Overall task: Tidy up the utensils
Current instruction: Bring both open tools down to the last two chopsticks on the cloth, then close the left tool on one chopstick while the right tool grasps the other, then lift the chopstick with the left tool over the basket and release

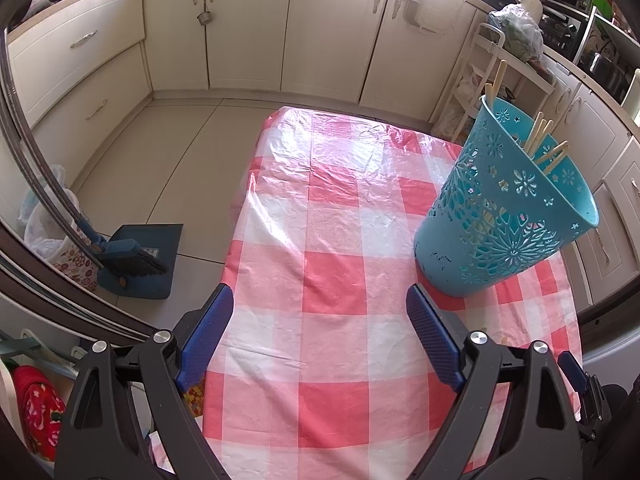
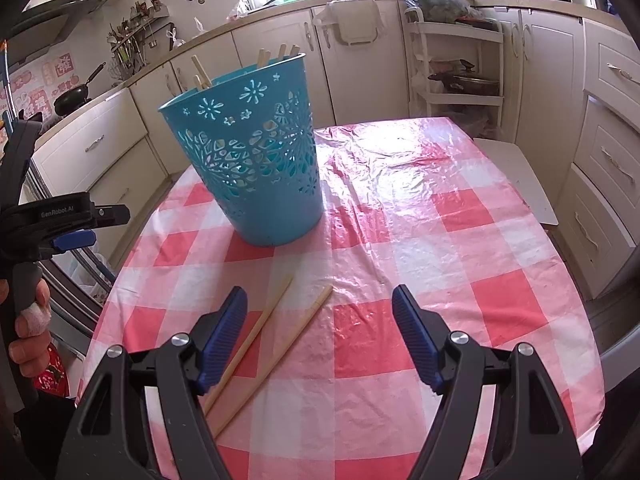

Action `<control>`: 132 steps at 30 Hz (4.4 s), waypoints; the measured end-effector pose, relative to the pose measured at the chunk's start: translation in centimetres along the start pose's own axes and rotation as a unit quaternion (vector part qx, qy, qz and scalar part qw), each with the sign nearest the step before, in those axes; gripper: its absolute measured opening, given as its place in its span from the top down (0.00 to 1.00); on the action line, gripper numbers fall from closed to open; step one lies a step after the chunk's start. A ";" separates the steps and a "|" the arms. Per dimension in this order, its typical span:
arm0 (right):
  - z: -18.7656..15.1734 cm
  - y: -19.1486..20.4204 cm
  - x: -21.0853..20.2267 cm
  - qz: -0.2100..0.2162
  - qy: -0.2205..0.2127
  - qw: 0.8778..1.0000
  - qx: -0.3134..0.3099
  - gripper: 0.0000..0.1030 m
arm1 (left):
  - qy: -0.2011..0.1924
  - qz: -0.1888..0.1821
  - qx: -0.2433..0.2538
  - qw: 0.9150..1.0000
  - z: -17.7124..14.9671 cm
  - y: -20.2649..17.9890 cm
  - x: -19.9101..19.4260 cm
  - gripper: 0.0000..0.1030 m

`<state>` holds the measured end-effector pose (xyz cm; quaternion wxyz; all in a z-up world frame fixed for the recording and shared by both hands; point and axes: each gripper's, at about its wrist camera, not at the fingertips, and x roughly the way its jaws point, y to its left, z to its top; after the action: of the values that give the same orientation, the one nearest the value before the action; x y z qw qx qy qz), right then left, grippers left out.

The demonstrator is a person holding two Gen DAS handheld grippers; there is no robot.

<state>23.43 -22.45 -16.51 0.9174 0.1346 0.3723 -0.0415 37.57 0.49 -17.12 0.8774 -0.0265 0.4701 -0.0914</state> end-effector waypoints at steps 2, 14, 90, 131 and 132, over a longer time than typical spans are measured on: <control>0.0 0.0 0.0 0.000 0.000 1.000 0.000 0.30 | 0.000 0.000 0.000 1.000 0.0 0.0 0.0 0.18; -0.1 0.1 -0.2 0.005 0.001 1.000 -0.003 0.30 | 0.004 -0.004 0.006 1.000 -0.4 0.2 0.1 0.18; 0.4 -1.7 5.5 0.056 0.110 0.979 -0.160 0.91 | -0.072 -0.238 0.036 0.968 0.5 -4.3 -10.9 0.96; -0.5 0.0 5.4 0.073 0.098 0.973 -0.198 0.66 | -0.212 -0.044 0.020 0.976 5.3 -6.6 -7.8 0.30; -0.6 0.1 5.4 0.072 0.096 0.973 -0.199 0.66 | -0.215 -0.039 0.015 0.976 4.9 -6.1 -8.1 0.28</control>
<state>26.95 -22.10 -20.67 0.8861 -0.0213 0.4491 0.1125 36.44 -4.16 -6.98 0.9540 -0.0506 0.2680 -0.1243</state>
